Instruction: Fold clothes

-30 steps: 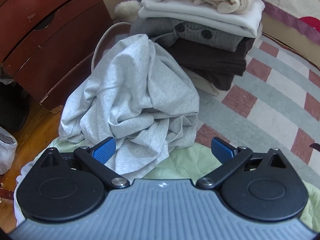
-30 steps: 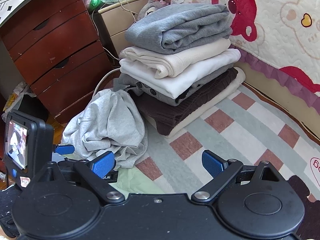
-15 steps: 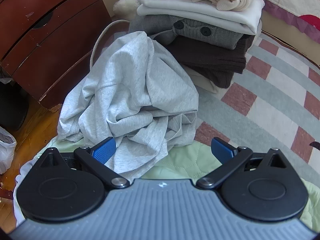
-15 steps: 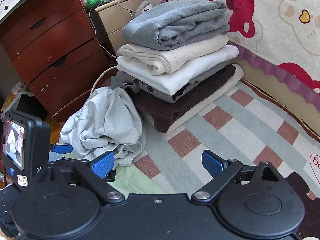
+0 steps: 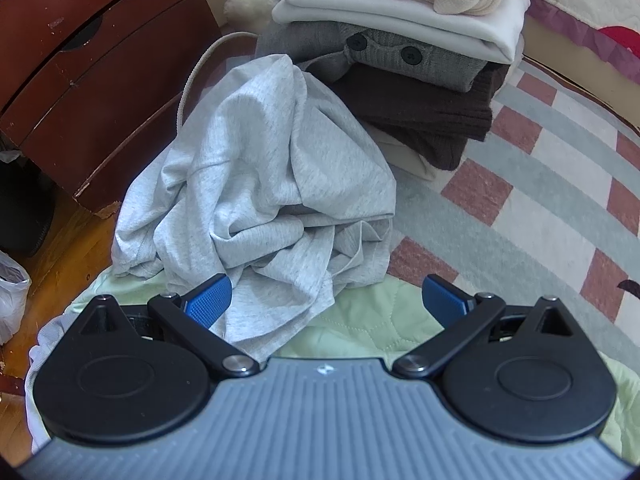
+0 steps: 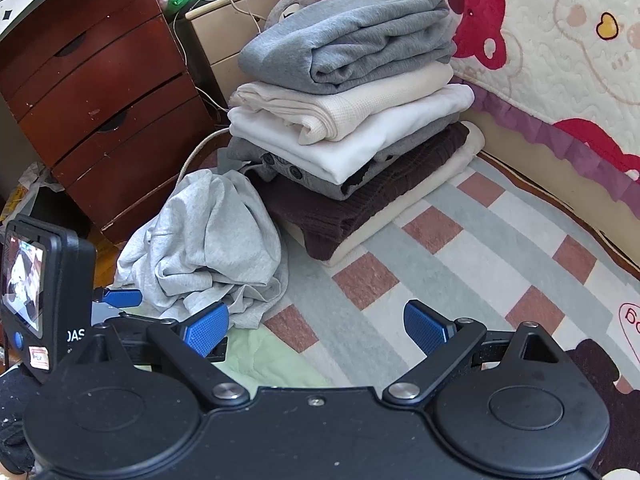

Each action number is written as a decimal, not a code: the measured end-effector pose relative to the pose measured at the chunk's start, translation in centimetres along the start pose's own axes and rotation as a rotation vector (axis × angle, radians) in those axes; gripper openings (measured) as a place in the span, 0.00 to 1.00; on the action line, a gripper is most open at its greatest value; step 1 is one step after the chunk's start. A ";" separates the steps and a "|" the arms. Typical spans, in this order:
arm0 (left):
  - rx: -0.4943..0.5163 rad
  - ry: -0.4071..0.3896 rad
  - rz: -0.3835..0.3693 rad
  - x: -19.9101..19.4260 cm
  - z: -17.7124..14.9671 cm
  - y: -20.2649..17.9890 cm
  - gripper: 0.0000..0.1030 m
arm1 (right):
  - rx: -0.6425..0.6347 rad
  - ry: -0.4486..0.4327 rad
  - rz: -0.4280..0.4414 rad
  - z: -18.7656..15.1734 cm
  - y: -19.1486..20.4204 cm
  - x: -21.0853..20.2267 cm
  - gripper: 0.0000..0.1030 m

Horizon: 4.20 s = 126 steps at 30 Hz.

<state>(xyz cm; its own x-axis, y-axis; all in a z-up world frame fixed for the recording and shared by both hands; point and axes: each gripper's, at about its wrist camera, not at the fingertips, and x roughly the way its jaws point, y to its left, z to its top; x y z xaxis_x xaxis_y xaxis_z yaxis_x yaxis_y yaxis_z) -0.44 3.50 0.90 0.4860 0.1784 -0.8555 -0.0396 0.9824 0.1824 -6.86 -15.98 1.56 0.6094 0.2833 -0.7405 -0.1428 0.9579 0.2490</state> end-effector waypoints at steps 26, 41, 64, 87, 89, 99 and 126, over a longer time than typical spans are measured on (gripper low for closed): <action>-0.013 0.044 -0.020 1.3 -0.3 1.0 1.00 | -0.003 0.048 -0.019 -0.6 0.4 2.5 0.94; -0.090 -0.146 0.049 4.2 0.1 7.5 0.55 | 0.464 0.031 0.401 -1.8 -0.9 15.0 0.95; 0.108 -0.291 -0.254 7.9 -0.8 7.9 0.27 | 0.702 0.084 0.775 -1.4 0.3 23.2 0.21; 0.245 -0.495 -0.933 -5.5 -1.0 -1.9 0.24 | 0.666 -0.405 0.831 -7.5 -9.6 1.8 0.16; 0.263 -0.498 -0.986 -6.6 -0.5 -3.3 0.24 | 0.675 -0.446 0.818 -7.8 -10.8 -0.2 0.16; 0.467 -0.506 -1.299 -13.4 -0.7 -12.2 0.24 | 0.701 -0.697 0.705 -12.6 -16.2 -12.2 0.15; 0.678 -0.263 -0.807 -1.4 -6.0 -20.4 0.59 | 0.994 -0.361 -0.432 -27.0 -26.4 -15.7 0.56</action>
<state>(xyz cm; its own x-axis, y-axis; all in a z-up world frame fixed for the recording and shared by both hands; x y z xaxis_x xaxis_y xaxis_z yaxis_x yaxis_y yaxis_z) -5.56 -16.43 -4.49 0.3273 -0.6033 -0.7272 0.8267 0.5556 -0.0888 -33.73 -44.53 -10.26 0.6690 -0.2447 -0.7018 0.7158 0.4661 0.5199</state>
